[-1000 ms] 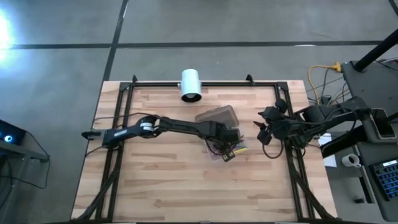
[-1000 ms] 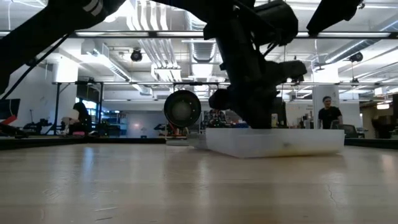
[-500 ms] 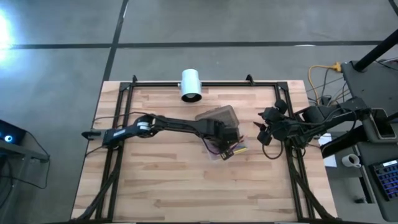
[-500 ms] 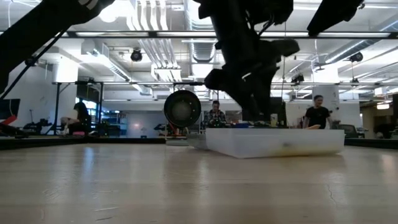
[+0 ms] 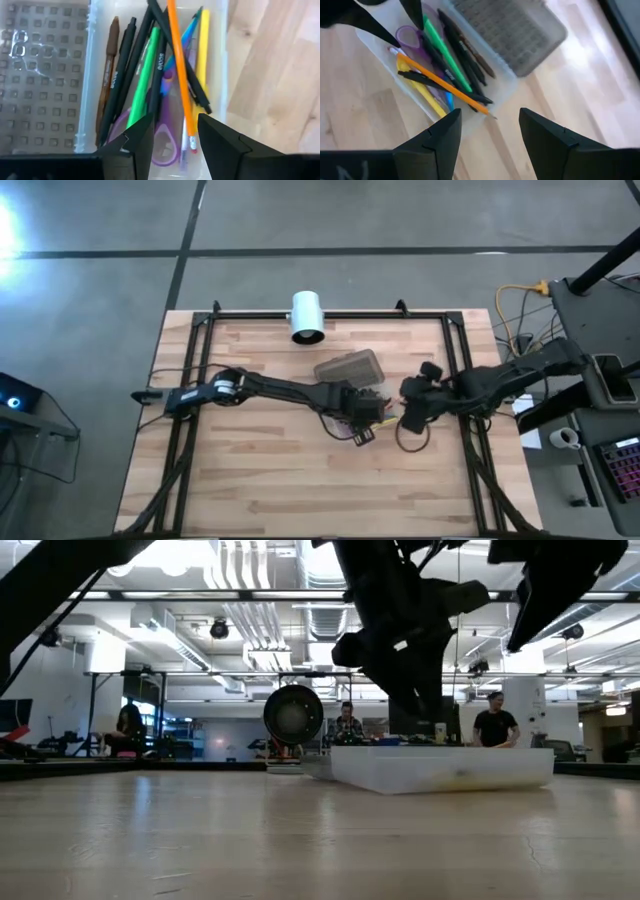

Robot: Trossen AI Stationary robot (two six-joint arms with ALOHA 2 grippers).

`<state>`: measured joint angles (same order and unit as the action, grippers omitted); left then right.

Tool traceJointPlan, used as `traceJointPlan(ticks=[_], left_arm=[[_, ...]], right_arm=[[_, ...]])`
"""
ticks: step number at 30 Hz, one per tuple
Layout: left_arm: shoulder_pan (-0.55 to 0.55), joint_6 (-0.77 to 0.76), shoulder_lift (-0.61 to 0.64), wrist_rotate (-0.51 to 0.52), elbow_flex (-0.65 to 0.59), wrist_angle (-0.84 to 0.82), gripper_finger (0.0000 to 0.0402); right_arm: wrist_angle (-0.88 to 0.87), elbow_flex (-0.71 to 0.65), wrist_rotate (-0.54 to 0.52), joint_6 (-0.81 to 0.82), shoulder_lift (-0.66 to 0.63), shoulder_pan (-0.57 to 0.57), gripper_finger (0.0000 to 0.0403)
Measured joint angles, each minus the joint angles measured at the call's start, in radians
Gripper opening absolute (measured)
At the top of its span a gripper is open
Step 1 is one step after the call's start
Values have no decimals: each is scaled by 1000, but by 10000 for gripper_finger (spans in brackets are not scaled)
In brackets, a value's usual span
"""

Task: Pick & place school supplies into a supply box
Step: Adjust the yellow pencil in the supply box

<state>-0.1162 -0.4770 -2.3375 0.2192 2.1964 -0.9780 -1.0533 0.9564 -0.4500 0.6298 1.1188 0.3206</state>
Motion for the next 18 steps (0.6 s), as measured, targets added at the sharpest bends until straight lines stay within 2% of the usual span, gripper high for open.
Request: traceJointPlan(ticks=[4,8,10,13,18], left_arm=[[-19,-6,26,29,-45,-45,136],[-49,-29,155,188,-158,-118,136],[-56,-91,257,217,-275,-109,136],[-69,-235,420,217,-517,-29,136],[-117,-400,739,235,-900,305,136]], right_arm=[[115,-26,4,-24,76,0,192],[173,-30,15,-116,161,0,191],[171,-30,29,-169,200,-1,189],[178,-39,90,-267,247,-11,181],[227,-60,183,-508,299,-31,163]])
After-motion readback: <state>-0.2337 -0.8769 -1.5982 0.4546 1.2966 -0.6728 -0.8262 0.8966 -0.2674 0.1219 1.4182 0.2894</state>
